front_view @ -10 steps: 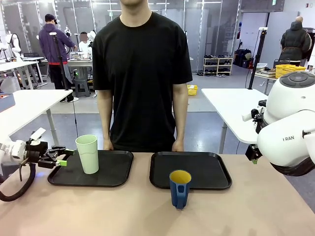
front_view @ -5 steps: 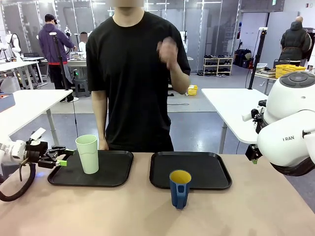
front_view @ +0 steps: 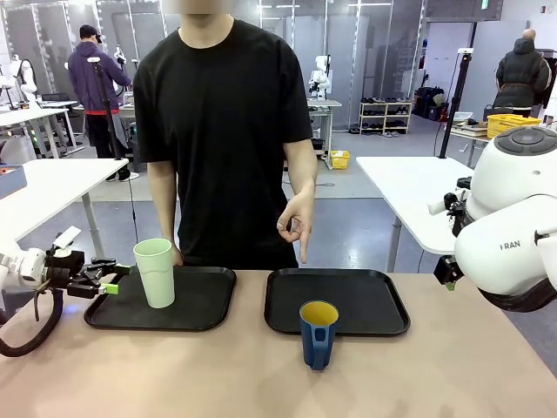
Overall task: Sort and store the cups by type.
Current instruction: Pick up the Handle plastic cup and place it into the empty Flat Tray.
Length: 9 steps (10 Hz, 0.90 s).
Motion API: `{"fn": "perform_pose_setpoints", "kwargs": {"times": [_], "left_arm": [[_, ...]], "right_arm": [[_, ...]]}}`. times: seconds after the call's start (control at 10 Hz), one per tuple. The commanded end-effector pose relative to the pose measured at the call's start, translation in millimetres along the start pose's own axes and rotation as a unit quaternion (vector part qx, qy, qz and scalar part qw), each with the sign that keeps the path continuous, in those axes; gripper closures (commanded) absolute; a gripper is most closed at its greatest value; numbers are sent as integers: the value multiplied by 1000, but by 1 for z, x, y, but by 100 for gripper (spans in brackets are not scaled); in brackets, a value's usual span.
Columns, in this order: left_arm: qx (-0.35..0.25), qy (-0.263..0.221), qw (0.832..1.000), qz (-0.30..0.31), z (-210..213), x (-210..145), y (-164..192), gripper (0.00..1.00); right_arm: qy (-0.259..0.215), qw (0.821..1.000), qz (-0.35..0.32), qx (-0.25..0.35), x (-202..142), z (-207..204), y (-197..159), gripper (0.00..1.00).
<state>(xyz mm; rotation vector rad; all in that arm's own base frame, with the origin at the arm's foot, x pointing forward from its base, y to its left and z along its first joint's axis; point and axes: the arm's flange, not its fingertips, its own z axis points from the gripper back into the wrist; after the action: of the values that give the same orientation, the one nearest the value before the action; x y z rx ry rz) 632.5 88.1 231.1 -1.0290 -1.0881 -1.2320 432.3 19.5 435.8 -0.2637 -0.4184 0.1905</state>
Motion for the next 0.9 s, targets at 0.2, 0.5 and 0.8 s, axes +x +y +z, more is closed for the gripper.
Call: {"fn": "perform_pose_setpoints", "kwargs": {"times": [0.2,0.5,0.8], "left_arm": [[0,0,1000,0,0,0,0,0],[57,133,989,5,24,21,-35,0],[140,254,957,-29,41,57,-75,0]], "right_arm": [[0,1000,0,0,0,-1,0,0],[0,1000,0,0,0,-1,0,0],[0,1000,0,0,0,-1,0,0]]}}
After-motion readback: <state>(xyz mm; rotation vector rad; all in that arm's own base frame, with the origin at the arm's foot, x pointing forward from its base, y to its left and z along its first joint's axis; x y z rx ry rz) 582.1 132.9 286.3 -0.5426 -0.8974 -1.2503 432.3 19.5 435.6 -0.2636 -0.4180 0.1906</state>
